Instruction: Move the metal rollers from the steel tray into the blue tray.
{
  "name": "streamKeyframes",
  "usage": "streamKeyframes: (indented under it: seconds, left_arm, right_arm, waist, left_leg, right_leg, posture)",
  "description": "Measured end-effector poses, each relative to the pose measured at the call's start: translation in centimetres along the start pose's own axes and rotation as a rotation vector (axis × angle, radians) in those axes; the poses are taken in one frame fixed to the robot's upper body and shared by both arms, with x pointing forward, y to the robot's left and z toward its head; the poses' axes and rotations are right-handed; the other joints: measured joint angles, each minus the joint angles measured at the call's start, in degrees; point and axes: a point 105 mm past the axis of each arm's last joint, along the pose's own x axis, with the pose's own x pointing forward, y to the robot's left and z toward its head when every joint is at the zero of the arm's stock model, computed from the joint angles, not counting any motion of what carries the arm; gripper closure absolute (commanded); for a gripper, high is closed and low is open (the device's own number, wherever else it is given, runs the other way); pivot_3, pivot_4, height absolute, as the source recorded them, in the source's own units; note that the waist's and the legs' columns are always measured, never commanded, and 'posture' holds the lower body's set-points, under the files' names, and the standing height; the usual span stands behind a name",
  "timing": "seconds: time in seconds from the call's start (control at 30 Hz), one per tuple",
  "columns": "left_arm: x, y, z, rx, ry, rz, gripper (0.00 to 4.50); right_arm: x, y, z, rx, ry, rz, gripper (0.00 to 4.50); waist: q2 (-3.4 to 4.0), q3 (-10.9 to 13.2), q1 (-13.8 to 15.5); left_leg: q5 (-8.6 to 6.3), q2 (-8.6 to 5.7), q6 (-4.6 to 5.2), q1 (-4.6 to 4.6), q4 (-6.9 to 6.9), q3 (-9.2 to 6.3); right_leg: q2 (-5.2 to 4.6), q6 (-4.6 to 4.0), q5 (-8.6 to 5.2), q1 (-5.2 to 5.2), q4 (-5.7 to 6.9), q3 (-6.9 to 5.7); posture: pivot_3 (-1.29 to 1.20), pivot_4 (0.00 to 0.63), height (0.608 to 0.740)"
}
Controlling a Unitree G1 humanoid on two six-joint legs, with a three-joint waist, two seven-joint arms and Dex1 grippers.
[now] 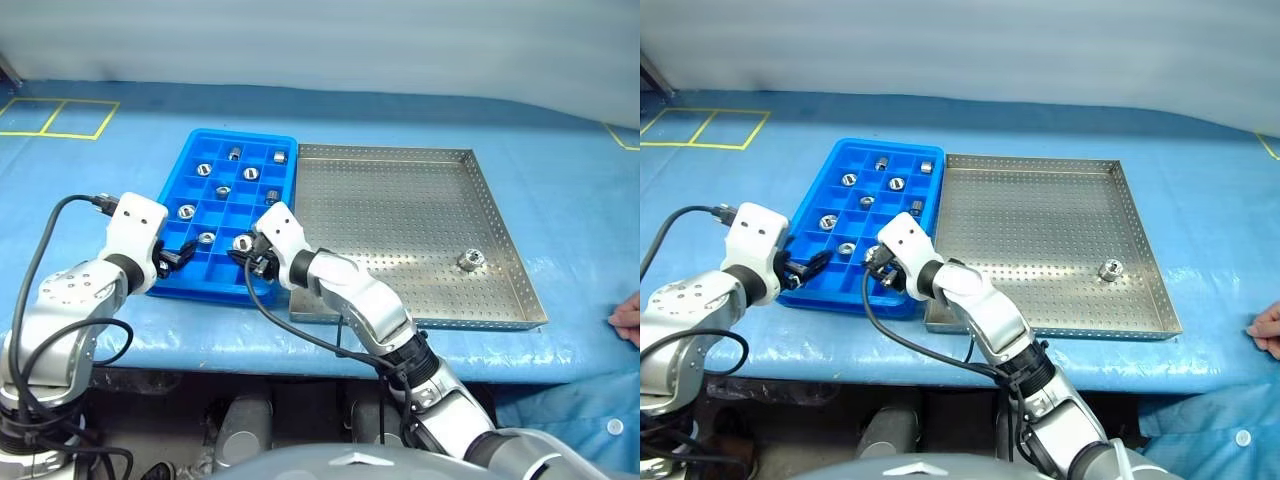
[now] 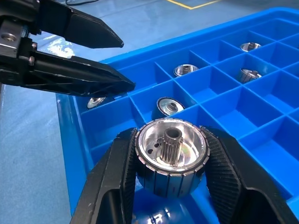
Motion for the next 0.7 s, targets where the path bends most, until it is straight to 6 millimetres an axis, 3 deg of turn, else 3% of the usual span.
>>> streamKeyframes:
  seconds: [0.27,0.53,0.7]
  left_arm:
    - [0.1,-0.6,0.0,-0.001,-0.008,-0.018,0.88]
    - [0.7,-1.4,0.7,0.009,-0.035,-0.05,0.88]
    - [1.4,-4.4,2.2,-0.016,-0.116,-0.18,0.88]
  right_arm:
    - [0.4,-0.1,-0.6,0.028,0.015,0.011,0.14]
    - [0.0,-1.0,-0.2,-0.002,0.005,-0.045,0.02]
    - [-3.6,-5.0,1.9,-0.116,-0.052,-0.236,0.02]
  waist:
    - [0.0,0.0,0.12]
    - [0.0,0.0,0.04]
    - [0.0,0.0,0.6]
  left_leg:
    - [0.01,0.02,-0.01,0.01,-0.08,-0.01]
    - [0.01,0.01,-0.02,0.0,-0.07,-0.01]
    - [0.02,-0.05,-0.03,-0.05,-0.03,-0.01]
  right_leg:
    - [0.02,-0.04,-0.02,-0.02,0.0,-0.03]
    - [0.01,-0.04,-0.02,-0.02,-0.01,-0.04]
    - [-0.06,-0.02,-0.01,0.01,-0.06,-0.04]
  posture:
    - [0.19,0.15,0.74]
    - [0.17,0.15,0.74]
    - [0.13,0.15,0.74]
